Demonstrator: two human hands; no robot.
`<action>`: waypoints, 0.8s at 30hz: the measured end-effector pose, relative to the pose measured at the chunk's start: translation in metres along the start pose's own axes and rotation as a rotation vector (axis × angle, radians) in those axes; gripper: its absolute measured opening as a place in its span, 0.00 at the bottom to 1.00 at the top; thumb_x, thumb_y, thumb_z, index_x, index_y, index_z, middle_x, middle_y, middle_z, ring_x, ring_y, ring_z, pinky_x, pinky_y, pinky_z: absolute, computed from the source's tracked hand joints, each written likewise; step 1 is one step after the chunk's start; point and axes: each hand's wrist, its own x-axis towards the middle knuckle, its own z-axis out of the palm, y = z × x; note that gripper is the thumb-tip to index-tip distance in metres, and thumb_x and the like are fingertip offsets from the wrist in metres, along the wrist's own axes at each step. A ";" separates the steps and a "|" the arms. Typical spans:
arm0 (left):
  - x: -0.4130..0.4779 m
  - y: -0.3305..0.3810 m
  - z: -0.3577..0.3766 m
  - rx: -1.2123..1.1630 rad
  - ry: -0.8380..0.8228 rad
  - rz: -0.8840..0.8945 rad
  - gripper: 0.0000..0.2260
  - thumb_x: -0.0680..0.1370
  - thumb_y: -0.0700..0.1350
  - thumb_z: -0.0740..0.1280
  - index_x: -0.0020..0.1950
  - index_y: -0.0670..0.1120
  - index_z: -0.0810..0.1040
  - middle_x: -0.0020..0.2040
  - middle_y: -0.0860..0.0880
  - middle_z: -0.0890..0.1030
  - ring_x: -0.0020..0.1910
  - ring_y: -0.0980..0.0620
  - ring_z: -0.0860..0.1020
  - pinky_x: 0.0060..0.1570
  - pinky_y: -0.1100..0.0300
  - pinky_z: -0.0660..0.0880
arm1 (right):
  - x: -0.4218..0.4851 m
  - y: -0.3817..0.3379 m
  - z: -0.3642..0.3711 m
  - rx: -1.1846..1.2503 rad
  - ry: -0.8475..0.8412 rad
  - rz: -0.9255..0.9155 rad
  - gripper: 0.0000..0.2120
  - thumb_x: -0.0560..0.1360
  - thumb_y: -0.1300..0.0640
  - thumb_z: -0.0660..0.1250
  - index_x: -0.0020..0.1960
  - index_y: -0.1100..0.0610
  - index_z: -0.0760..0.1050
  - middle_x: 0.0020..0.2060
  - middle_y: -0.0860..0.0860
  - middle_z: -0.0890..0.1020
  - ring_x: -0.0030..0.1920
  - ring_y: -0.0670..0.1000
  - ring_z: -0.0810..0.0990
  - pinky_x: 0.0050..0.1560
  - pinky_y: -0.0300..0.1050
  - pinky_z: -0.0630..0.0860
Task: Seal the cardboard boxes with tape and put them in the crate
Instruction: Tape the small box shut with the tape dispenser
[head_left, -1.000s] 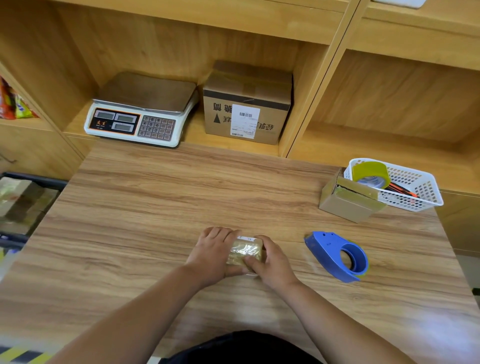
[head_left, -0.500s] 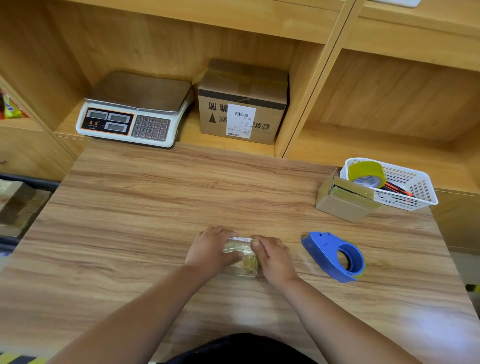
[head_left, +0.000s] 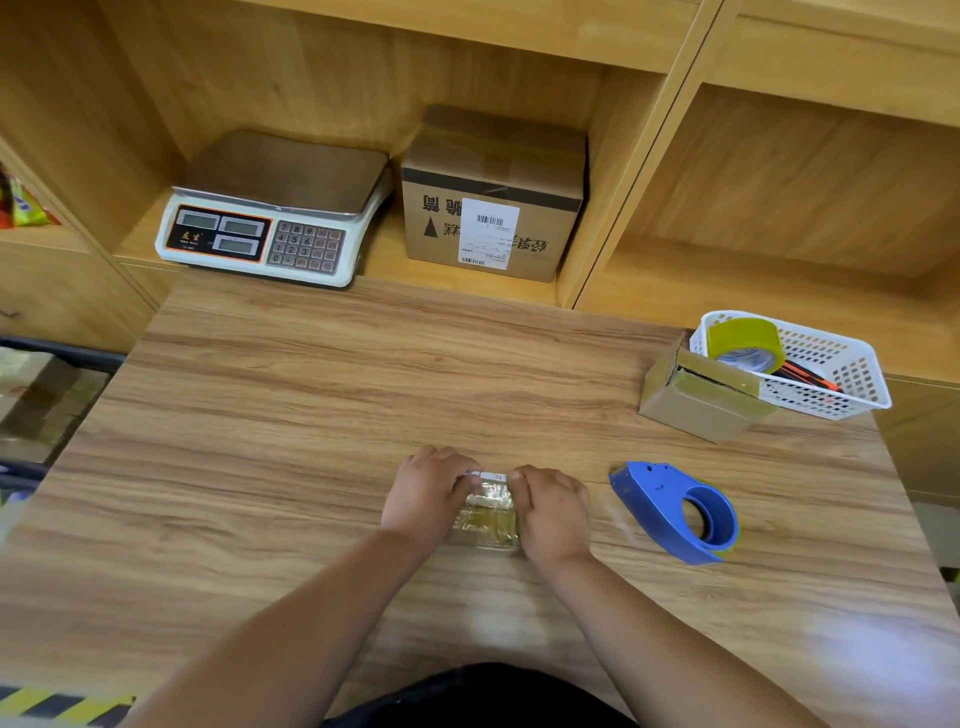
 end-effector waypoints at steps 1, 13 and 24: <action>0.000 0.000 0.000 -0.005 0.004 0.001 0.07 0.78 0.45 0.65 0.51 0.49 0.83 0.47 0.55 0.81 0.49 0.52 0.72 0.47 0.60 0.61 | 0.001 -0.002 -0.002 -0.022 -0.008 0.004 0.16 0.82 0.48 0.52 0.48 0.52 0.77 0.38 0.46 0.77 0.52 0.51 0.75 0.55 0.42 0.58; 0.000 -0.011 -0.014 -0.184 -0.087 -0.049 0.10 0.80 0.40 0.62 0.57 0.46 0.81 0.54 0.52 0.79 0.57 0.55 0.72 0.56 0.65 0.67 | -0.001 -0.012 0.004 -0.059 -0.053 0.001 0.15 0.79 0.41 0.56 0.53 0.51 0.72 0.43 0.45 0.79 0.49 0.50 0.76 0.55 0.43 0.60; -0.004 -0.037 -0.022 -0.139 -0.167 -0.232 0.19 0.69 0.55 0.75 0.57 0.51 0.79 0.55 0.52 0.75 0.56 0.56 0.70 0.54 0.63 0.65 | -0.003 -0.015 0.006 -0.053 -0.056 0.032 0.16 0.80 0.41 0.55 0.56 0.51 0.71 0.43 0.45 0.78 0.47 0.50 0.75 0.56 0.43 0.60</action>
